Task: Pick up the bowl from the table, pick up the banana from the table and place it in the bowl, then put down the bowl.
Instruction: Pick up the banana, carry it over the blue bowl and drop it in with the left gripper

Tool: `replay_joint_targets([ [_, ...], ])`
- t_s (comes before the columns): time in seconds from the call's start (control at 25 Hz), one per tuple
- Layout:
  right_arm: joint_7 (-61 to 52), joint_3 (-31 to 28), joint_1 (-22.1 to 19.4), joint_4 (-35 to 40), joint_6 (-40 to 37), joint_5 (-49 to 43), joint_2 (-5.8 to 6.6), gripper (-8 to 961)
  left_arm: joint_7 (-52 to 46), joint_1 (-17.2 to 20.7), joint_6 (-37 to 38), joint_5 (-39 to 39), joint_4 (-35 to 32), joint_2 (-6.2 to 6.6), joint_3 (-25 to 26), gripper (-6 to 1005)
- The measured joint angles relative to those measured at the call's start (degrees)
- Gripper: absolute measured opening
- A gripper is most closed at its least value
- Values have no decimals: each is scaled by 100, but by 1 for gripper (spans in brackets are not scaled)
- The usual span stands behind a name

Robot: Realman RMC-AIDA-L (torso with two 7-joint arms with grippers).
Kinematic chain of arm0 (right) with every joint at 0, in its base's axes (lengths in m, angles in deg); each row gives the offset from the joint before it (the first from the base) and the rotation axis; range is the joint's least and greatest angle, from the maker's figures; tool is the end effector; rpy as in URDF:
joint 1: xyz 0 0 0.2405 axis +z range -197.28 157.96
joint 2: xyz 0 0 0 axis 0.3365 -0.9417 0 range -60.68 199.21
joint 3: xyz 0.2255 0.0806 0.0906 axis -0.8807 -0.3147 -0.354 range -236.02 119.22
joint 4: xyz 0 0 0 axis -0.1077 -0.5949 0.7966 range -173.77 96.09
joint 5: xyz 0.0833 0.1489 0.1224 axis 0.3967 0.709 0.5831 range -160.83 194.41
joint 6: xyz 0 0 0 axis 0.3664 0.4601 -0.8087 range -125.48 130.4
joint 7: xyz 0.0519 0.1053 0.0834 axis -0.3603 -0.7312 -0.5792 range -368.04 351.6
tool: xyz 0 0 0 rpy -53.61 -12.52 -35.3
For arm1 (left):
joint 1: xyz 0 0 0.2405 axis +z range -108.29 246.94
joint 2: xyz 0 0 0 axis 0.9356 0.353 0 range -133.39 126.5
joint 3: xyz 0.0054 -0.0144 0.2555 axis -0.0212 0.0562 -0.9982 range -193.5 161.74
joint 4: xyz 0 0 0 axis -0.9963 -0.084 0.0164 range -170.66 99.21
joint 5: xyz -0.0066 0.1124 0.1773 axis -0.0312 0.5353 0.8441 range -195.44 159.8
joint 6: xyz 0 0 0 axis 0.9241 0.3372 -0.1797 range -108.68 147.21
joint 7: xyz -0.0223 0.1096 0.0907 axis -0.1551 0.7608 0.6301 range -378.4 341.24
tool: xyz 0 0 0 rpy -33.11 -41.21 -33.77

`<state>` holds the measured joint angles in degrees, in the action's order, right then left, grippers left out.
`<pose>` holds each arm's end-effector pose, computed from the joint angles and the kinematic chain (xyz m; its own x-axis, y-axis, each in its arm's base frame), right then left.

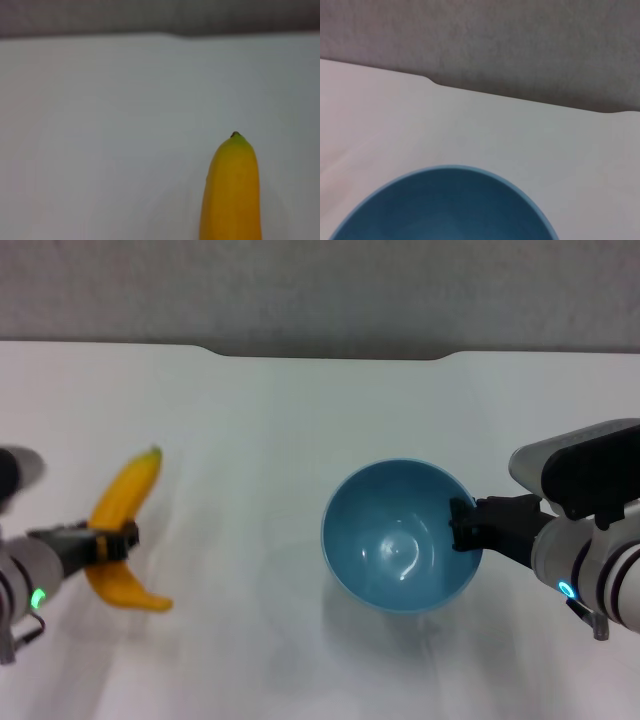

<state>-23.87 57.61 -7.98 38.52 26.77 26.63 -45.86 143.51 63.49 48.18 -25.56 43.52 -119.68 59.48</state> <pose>0.2242 0.3356 -0.0596 0.7190 -0.5569 -0.4159 -0.6606 -0.3616 -0.6579 -0.2746 0.3343 -0.0104 0.5693 0.6296 0.5288 0.7300 -0.0912 -0.6774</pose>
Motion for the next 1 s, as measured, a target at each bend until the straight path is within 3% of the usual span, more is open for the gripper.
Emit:
replay_joint_targets([
  [0.16, 3, -1, 19, -131, -212, 195, 5, 75, 33, 473, -30, -215, 1081, -1, 144, 529],
  [0.28, 28, -1, 67, -268, -375, 408, 10, 76, 50, 620, -206, -356, 1492, 1, 101, 534],
  [0.64, 36, 60, 163, -503, -1057, 1032, 24, 81, 61, 783, -1031, -1264, 1888, 21, -115, 552],
  [1.0, 31, 232, 426, -729, -1206, 1103, 9, 85, 65, 628, -1320, -1325, 2003, 18, -653, 569],
])
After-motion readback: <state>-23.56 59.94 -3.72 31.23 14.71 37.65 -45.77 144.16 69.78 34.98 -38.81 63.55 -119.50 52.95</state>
